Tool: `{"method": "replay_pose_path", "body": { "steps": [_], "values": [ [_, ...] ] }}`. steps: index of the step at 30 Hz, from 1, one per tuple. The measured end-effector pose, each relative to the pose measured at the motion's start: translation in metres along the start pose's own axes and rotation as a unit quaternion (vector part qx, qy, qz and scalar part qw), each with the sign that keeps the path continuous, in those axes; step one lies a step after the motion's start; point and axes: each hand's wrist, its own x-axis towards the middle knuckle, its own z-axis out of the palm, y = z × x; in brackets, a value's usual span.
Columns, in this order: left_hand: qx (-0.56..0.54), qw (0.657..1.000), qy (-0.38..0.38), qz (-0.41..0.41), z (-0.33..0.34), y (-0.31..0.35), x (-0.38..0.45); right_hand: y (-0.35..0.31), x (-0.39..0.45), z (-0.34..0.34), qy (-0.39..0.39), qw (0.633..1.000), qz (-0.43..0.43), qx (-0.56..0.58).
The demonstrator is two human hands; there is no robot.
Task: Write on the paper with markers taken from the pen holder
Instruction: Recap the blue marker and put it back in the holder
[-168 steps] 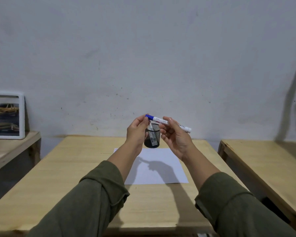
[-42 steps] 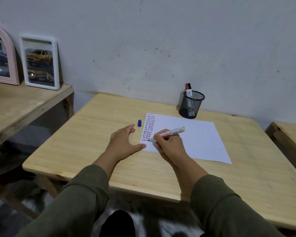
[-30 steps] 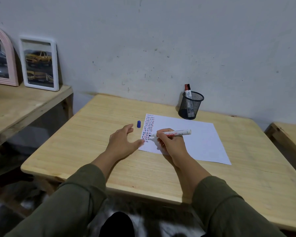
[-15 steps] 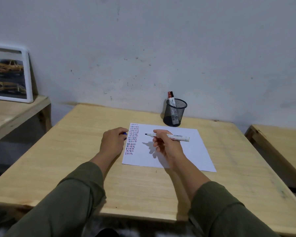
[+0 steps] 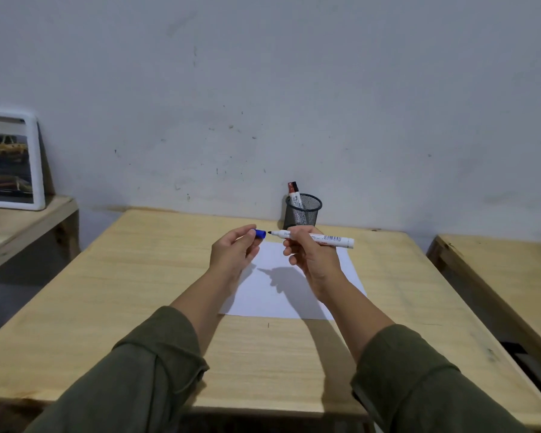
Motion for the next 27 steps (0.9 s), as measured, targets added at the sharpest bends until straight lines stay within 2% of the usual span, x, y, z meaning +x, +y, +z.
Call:
{"method": "replay_pose_path", "body": {
  "steps": [7,11,19,21,27],
  "values": [
    [-0.032,0.999,-0.033,-0.006,0.020,0.006,-0.012,-0.009,-0.003,-0.011,0.010,1.000,-0.012,-0.014],
    [-0.007,0.999,-0.054,-0.007,0.028,0.008,-0.017,-0.015,-0.006,-0.015,0.003,0.999,-0.018,-0.027],
    [-0.021,0.995,-0.049,-0.083,0.040,0.019,-0.027,-0.027,-0.016,-0.019,-0.042,0.985,-0.074,-0.151],
    [-0.045,0.995,-0.038,-0.076,0.044,0.020,-0.030,-0.028,-0.017,-0.016,-0.040,0.989,-0.071,-0.122],
    [-0.070,0.997,-0.029,-0.012,0.053,0.016,-0.037,-0.030,-0.018,-0.008,0.005,0.997,-0.003,0.083]
  ]
}}
